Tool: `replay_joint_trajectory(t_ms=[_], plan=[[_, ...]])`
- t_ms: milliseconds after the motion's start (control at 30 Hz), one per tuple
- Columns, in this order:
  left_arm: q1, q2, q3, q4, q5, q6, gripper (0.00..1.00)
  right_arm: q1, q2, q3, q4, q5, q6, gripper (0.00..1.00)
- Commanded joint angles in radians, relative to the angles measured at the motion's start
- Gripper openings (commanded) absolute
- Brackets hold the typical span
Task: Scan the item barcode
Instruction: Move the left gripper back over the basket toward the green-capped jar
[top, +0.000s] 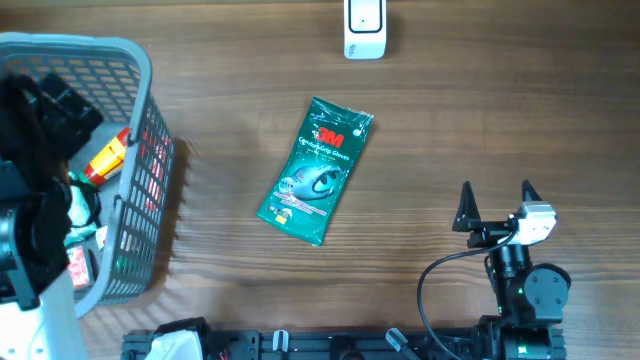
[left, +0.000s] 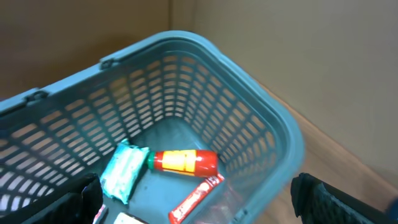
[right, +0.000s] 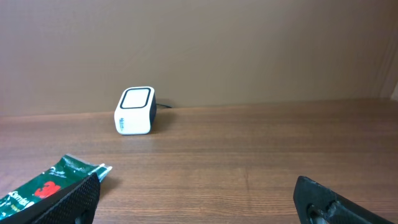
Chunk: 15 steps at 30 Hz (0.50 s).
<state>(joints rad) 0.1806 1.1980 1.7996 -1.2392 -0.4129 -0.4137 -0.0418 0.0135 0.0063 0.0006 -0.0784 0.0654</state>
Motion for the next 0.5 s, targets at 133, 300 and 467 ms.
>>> replay_joint_trajectory(t_ms=[133,300,467], plan=[[0.203,0.111,0.011,-0.048,0.177,-0.057,1.0,-0.001,-0.006,-0.001,0.004,-0.013,-0.013,1.0],[0.314,0.217,0.011,-0.145,0.201,-0.282,1.0,-0.001,-0.006,-0.001,0.004,-0.013,-0.012,1.0],[0.341,0.29,0.011,-0.208,0.22,-0.266,1.0,-0.001,-0.006,-0.001,0.004,-0.013,-0.013,1.0]])
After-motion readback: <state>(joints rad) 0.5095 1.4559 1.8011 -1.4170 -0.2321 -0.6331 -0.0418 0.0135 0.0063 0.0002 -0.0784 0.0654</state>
